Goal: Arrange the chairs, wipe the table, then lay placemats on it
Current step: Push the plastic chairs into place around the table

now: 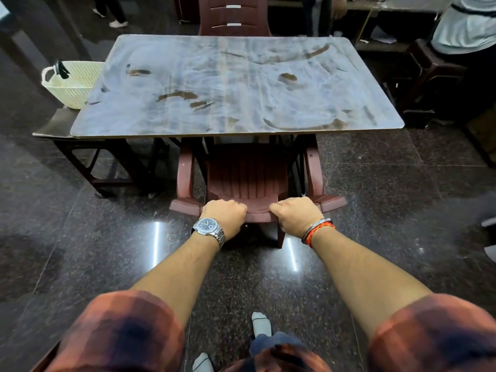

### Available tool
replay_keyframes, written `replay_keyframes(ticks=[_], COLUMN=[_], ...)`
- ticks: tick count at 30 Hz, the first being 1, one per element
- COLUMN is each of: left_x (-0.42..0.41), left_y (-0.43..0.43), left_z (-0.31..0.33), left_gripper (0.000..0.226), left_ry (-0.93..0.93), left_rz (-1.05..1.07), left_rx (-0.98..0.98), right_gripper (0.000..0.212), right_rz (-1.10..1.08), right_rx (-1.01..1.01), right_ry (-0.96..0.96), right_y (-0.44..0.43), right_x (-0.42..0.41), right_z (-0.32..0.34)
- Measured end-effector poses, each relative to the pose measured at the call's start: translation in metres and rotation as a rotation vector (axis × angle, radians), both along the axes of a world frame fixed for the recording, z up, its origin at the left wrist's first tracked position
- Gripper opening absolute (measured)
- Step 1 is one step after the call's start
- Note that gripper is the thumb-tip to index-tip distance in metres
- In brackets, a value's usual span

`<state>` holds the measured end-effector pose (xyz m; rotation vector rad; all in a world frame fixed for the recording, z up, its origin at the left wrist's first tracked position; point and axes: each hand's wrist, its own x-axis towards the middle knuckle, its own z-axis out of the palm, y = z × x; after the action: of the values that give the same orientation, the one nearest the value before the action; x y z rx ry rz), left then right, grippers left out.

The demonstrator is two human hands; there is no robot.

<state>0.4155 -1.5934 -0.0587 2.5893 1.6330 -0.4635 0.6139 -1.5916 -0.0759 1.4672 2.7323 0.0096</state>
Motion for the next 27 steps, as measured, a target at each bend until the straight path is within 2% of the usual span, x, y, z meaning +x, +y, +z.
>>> replay_keyframes(ticks=[12, 20, 22, 24, 25, 27], left_x=[0.002, -0.001, -0.002, -0.009, -0.014, -0.029], left_y=[0.015, 0.009, 0.007, 0.008, 0.009, 0.009], left_z=[-0.004, -0.006, -0.006, -0.007, -0.006, -0.004], left_gripper=[0.022, 0.022, 0.022, 0.027, 0.033, 0.052], left_ry=[0.019, 0.015, -0.023, -0.099, -0.156, -0.279], left_rz=[-0.008, 0.039, 0.039, -0.001, -0.029, -0.068], left_rx=[0.020, 0.022, 0.013, 0.026, 0.036, 0.066], right_gripper=[0.013, 0.021, 0.031, 0.058, 0.067, 0.070], right_rz=[0.014, -0.062, -0.045, -0.012, 0.009, 0.020], right_rx=[-0.061, -0.111, -0.103, -0.111, -0.129, -0.154], right_ry=[-0.048, -0.119, -0.069, 0.016, 0.065, 0.203], right_y=[0.013, 0.006, 0.005, 0.005, 0.006, 0.012], right_x=[0.005, -0.010, -0.007, -0.006, -0.007, -0.016], right_z=[0.007, 0.019, 0.017, 0.017, 0.019, 0.023])
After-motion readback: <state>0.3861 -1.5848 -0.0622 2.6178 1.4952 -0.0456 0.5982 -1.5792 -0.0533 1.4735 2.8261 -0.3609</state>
